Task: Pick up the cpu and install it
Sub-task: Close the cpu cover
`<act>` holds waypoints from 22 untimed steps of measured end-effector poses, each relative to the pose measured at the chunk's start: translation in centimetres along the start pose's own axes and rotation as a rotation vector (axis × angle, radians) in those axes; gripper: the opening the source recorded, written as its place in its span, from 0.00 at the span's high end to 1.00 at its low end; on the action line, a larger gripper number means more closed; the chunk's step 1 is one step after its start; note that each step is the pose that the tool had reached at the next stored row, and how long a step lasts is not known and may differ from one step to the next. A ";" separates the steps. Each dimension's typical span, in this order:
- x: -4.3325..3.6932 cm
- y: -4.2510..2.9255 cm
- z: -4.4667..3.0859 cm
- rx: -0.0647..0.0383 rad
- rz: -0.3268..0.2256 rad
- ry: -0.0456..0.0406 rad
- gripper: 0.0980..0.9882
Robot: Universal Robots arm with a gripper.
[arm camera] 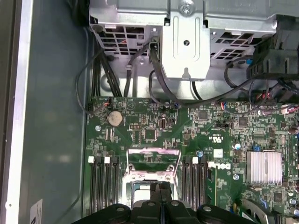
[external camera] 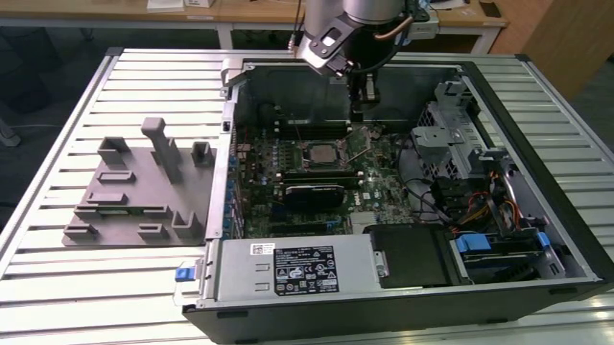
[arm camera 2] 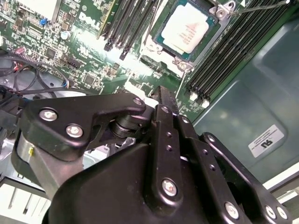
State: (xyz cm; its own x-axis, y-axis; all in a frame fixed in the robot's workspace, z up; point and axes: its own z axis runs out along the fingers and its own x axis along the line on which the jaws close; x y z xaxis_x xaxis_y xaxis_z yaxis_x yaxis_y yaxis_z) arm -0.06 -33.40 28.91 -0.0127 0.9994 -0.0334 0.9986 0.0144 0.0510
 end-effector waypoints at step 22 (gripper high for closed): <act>-0.01 3.62 1.31 0.002 0.000 -0.0001 0.99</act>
State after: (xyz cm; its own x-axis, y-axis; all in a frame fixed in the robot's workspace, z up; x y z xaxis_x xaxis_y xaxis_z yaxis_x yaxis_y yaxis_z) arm 3.62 -33.39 27.78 -0.0127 0.9994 -0.0334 0.9987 0.0143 0.0489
